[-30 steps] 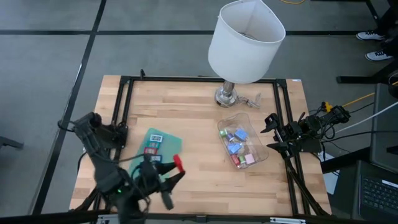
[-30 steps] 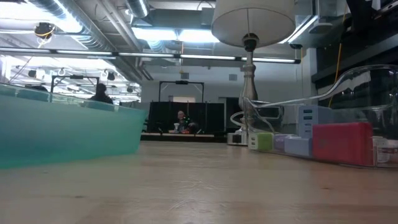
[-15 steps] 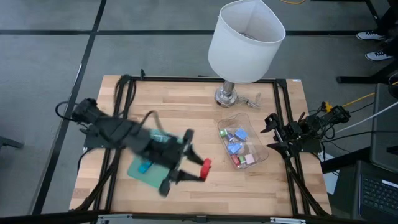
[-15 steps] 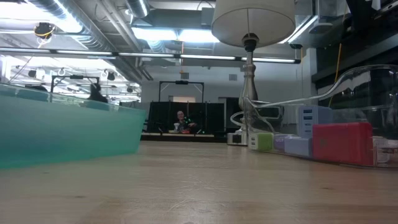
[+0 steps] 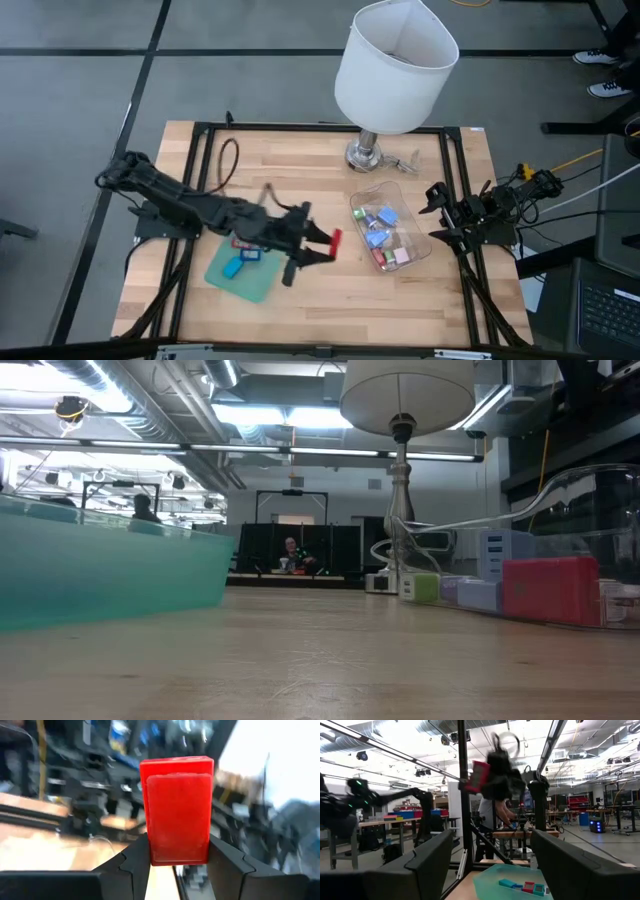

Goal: Pick & Place Office items
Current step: Put the red digital clock into the green bin

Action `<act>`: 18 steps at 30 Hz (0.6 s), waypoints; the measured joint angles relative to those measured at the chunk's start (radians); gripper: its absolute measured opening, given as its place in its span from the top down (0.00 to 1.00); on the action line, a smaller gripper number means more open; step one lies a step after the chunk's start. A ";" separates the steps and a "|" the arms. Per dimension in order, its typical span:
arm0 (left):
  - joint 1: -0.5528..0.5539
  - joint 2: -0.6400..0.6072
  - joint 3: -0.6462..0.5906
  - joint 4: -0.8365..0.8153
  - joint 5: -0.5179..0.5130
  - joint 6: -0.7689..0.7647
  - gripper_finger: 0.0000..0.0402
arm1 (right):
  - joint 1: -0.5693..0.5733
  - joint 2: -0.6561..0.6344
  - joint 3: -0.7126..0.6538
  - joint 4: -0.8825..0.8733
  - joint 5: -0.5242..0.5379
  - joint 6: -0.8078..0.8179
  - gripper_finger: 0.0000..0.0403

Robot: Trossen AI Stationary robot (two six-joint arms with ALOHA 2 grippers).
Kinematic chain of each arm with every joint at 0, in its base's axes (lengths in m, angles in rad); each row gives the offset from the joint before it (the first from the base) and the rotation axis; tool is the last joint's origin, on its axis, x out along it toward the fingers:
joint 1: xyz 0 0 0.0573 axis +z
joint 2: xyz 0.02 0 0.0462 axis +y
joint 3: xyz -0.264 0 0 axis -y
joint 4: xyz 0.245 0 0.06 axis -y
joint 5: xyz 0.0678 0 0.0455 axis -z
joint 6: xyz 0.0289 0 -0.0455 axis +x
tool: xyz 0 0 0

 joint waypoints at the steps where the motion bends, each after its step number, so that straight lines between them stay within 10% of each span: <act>1: -0.010 -0.031 -0.090 0.106 -0.039 -0.012 0.62 | 0.000 0.000 0.000 0.000 0.000 0.000 0.31; 9: -0.236 -0.294 -0.683 0.488 -0.532 -0.198 0.62 | 0.000 0.000 0.000 0.000 0.000 0.000 0.31; 18: -0.482 -0.398 -0.892 0.357 -0.764 -0.516 0.62 | 0.000 0.000 0.000 0.000 0.000 0.000 0.31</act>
